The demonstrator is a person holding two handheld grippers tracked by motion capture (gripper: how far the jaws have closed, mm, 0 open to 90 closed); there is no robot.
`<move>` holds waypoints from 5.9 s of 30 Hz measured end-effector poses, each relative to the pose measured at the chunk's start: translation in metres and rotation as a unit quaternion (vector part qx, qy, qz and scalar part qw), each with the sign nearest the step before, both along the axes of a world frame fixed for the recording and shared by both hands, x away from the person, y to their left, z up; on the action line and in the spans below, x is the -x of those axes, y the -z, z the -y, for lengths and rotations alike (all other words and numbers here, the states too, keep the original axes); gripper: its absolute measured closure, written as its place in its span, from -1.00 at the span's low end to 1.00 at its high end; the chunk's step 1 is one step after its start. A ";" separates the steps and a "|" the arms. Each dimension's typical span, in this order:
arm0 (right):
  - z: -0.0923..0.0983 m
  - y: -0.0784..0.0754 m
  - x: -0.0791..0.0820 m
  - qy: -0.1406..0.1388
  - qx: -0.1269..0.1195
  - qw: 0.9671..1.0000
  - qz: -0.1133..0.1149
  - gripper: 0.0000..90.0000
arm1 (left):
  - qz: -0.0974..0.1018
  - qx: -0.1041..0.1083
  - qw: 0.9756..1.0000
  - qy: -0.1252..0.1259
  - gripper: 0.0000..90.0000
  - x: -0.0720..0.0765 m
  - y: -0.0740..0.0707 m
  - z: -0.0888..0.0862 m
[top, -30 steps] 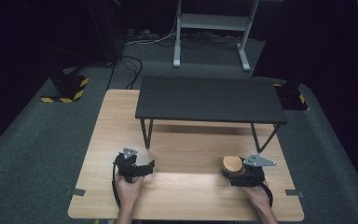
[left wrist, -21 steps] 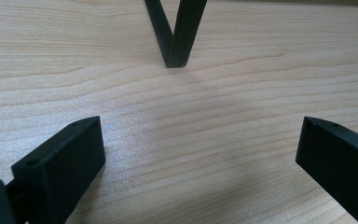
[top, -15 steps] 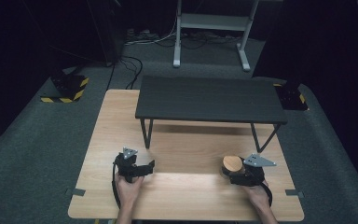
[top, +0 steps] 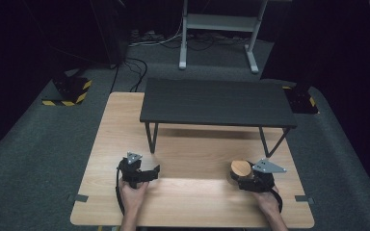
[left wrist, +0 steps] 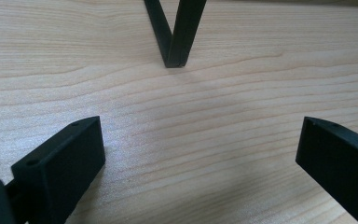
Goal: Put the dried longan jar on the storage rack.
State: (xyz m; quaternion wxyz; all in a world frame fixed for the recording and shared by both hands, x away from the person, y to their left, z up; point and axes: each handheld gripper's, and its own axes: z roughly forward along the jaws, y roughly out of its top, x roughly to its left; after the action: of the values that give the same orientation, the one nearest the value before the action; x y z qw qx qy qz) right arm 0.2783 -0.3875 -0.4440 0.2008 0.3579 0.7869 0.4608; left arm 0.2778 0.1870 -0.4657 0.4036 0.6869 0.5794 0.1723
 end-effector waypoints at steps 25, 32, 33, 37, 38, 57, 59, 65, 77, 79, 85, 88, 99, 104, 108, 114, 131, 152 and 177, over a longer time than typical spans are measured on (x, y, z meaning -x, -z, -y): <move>0.014 -0.049 -0.006 -0.031 -0.021 0.999 0.021 -0.45 | 0.000 -0.001 1.000 0.000 -0.97 0.000 0.000 0.000; 0.020 -0.067 -0.010 -0.041 -0.030 0.998 0.027 -0.45 | 0.000 -0.002 1.000 0.000 -0.97 0.000 0.000 0.000; 0.021 -0.072 -0.011 -0.044 -0.033 0.998 0.029 -0.45 | 0.000 -0.002 1.000 0.000 -0.97 0.000 0.000 0.001; 0.022 -0.080 -0.013 -0.049 -0.037 0.998 0.032 -0.45 | 0.000 -0.001 1.000 0.000 -0.97 0.000 0.000 0.000; 0.023 -0.086 -0.015 -0.053 -0.039 0.997 0.036 -0.45 | 0.000 -0.001 1.000 0.000 -0.97 0.000 0.000 0.000; 0.030 -0.130 -0.031 -0.079 -0.059 0.994 0.043 -0.45 | 0.000 0.000 1.000 0.000 -0.97 0.000 0.000 0.000; 0.030 -0.133 -0.031 -0.081 -0.059 0.994 0.044 -0.45 | 0.000 0.000 1.000 0.000 -0.97 0.000 0.000 0.000; 0.031 -0.146 -0.034 -0.090 -0.060 0.993 0.050 -0.45 | 0.000 0.001 1.000 0.000 -0.97 0.000 0.000 0.000; 0.029 -0.174 -0.044 -0.098 -0.059 0.992 0.059 -0.45 | 0.000 0.001 1.000 0.001 -0.97 0.000 0.000 0.000; 0.029 -0.177 -0.047 -0.098 -0.062 0.992 0.059 -0.45 | 0.000 0.001 1.000 0.001 -0.97 0.000 0.000 -0.001; 0.030 -0.185 -0.056 -0.094 -0.072 0.991 0.059 -0.45 | 0.000 0.002 1.000 0.001 -0.97 0.000 0.000 -0.001; 0.028 -0.190 -0.060 -0.088 -0.072 0.992 0.060 -0.45 | 0.000 0.002 1.000 0.001 -0.97 0.000 0.000 -0.001; 0.014 -0.202 -0.073 -0.051 -0.051 0.996 0.061 -0.45 | 0.000 0.003 1.000 0.002 -0.97 0.000 0.000 -0.001; 0.007 -0.204 -0.078 -0.037 -0.041 0.997 0.061 -0.45 | 0.000 0.004 1.000 0.002 -0.97 0.000 0.000 -0.001; 0.001 -0.206 -0.085 -0.022 -0.038 0.997 0.056 -0.45 | 0.000 0.004 1.000 0.003 -0.97 0.000 0.001 -0.002; -0.007 -0.209 -0.091 -0.012 -0.026 0.998 0.053 -0.45 | 0.001 0.006 1.000 0.004 -0.97 0.000 0.001 -0.002; -0.020 -0.202 -0.103 0.004 0.003 0.999 0.039 -0.45 | 0.000 0.006 1.000 0.004 -0.97 0.000 0.001 -0.002; -0.013 -0.193 -0.101 -0.002 -0.016 0.999 0.050 -0.56 | 0.001 0.006 1.000 0.004 -0.96 0.000 0.001 -0.002; 0.052 -0.078 -0.022 0.001 -0.103 0.994 0.043 -0.63 | 0.001 0.004 1.000 0.005 -0.96 -0.001 0.001 -0.001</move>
State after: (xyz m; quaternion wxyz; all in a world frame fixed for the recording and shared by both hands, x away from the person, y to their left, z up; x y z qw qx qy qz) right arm 0.3006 -0.4399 -0.3662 0.1971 0.3573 0.7256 0.5540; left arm 0.2783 0.1884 -0.4662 0.4075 0.6882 0.5762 0.1683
